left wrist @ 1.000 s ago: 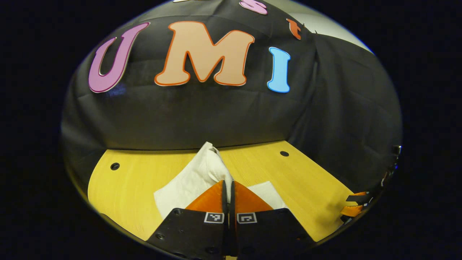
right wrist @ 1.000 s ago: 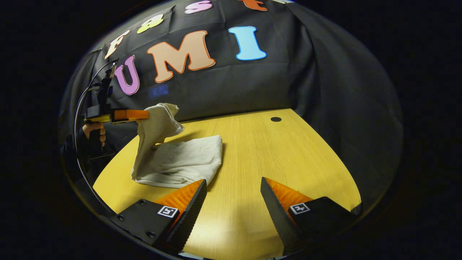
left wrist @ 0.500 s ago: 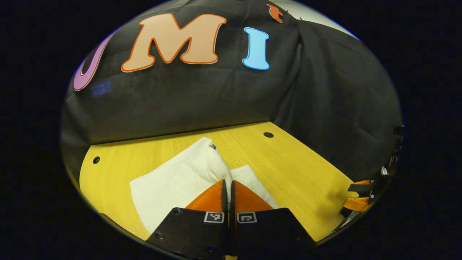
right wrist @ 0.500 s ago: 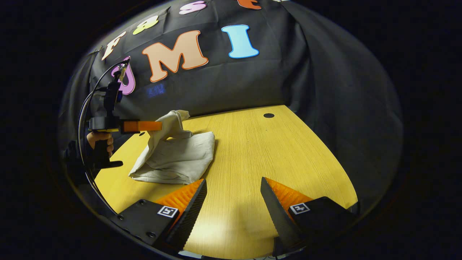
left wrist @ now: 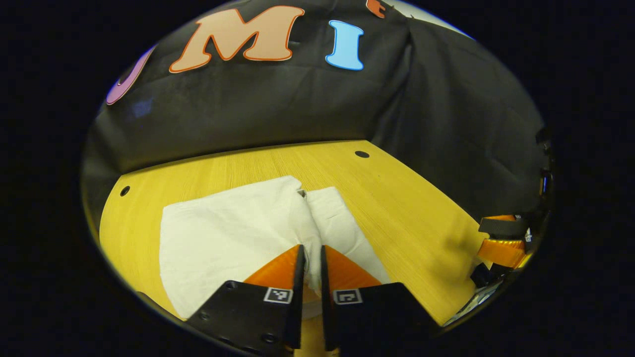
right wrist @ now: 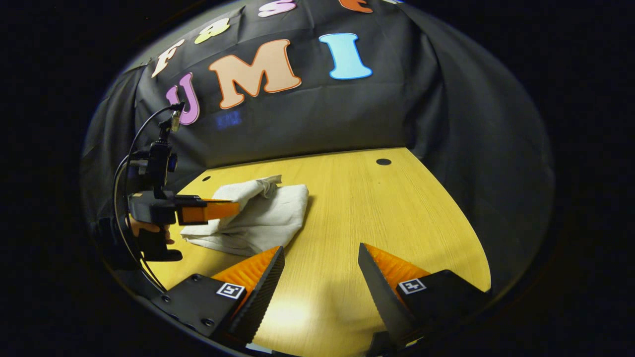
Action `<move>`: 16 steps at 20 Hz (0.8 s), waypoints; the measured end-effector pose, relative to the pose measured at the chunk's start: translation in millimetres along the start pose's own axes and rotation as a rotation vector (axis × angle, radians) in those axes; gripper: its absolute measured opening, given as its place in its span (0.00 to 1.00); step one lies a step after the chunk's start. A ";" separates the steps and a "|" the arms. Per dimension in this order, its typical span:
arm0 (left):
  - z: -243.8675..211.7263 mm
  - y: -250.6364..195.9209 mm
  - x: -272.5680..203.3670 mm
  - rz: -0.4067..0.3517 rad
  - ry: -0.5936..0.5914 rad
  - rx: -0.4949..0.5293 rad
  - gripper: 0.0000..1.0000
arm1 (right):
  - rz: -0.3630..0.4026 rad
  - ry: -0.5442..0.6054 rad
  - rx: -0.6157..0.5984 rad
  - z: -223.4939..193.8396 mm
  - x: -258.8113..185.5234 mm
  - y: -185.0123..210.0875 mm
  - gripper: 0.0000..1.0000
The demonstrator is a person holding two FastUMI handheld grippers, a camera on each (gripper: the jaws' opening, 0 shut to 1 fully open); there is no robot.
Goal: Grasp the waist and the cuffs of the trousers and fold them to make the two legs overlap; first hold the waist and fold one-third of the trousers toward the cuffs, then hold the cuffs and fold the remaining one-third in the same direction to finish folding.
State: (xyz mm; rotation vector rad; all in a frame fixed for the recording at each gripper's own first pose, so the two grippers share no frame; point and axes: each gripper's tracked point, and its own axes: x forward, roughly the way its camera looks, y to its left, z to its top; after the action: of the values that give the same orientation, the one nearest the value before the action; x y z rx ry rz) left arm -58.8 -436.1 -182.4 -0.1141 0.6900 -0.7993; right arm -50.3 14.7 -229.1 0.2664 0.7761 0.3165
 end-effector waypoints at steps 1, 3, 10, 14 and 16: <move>1.7 0.4 -7.0 0.002 -0.017 -0.001 0.43 | 0.002 -0.015 -0.014 6.9 0.0 3.6 0.97; 17.3 12.6 -30.2 0.047 -0.080 0.034 0.96 | 0.013 -0.066 -0.026 31.2 4.0 22.0 0.96; 76.6 103.6 -141.6 0.270 -0.289 0.056 0.96 | 0.016 -0.273 -0.057 112.3 6.9 97.0 0.96; 97.8 168.0 -199.4 0.425 -0.388 0.056 0.95 | -0.020 -0.445 -0.100 169.4 -9.7 132.2 0.96; 104.5 189.7 -223.0 0.480 -0.423 0.073 0.96 | -0.028 -0.522 -0.101 197.2 -20.1 146.8 0.96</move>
State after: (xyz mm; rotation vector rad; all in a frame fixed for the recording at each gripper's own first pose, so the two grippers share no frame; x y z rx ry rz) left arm 12.8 -164.5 -49.2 -0.0450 0.2662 -0.3195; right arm 51.6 118.8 -30.1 0.2291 0.2480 0.2427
